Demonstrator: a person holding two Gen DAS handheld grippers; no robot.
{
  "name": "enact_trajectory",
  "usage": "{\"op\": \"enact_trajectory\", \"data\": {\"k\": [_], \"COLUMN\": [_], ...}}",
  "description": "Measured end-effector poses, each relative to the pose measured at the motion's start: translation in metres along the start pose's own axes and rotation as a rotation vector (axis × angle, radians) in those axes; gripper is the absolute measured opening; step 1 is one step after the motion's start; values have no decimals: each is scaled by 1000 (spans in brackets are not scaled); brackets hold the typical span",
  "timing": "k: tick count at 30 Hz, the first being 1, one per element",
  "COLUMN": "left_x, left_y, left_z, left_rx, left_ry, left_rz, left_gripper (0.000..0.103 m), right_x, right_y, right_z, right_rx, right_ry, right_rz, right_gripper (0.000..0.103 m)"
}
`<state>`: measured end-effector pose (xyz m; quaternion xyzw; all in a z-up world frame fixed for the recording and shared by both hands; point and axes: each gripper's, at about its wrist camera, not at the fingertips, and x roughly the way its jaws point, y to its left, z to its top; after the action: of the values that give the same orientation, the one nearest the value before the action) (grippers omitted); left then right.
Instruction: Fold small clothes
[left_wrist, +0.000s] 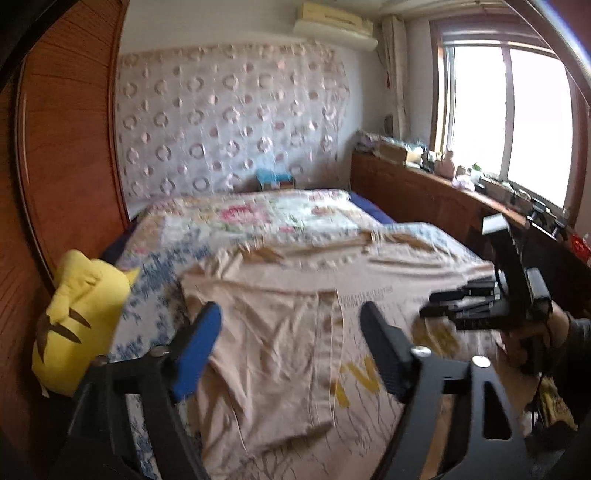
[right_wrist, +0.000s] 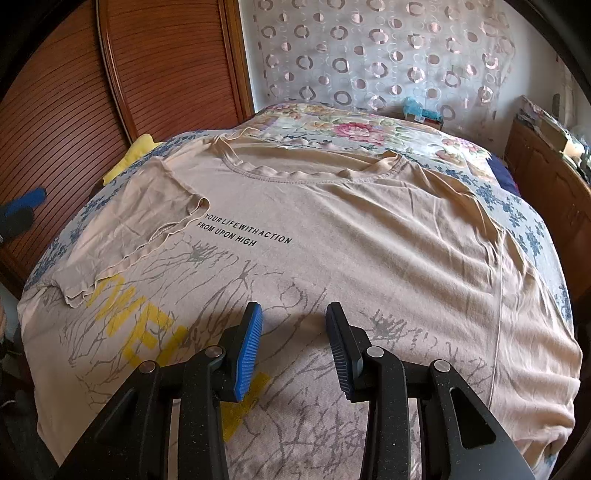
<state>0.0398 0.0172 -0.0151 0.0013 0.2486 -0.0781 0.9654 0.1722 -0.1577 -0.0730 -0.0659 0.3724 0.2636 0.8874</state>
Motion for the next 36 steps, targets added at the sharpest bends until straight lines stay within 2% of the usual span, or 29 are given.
{"op": "enact_trajectory", "data": {"k": [8,10,18,26,31,36], "left_x": [0,-1,-4,0,4,9], "left_y": [1,-2,-8,-14,-17,-23], "left_z": [5,4,0,-8,-15,-20], "left_rx": [-10,-12,-14,-15,-23,-27], "left_ry": [-40,-45,-64,-34,-10,4], "left_rz": [46,50,47,12,-12,-28], "left_gripper": [81,81,81,81,81,81], "right_x": [0,0,2,-5,-42,-81], "right_y": [-2,-1,4,4,-24,-76], "right_z": [0,-1,0,-3,-17,-46], "right_rx": [3,-1,-33,-52,8,112], "right_ry": [-3,-4,3,-4,-67,-105], "right_rz": [8,15,13,-24,-62,-164], "right_gripper": [42,48,60,60,60,60]}}
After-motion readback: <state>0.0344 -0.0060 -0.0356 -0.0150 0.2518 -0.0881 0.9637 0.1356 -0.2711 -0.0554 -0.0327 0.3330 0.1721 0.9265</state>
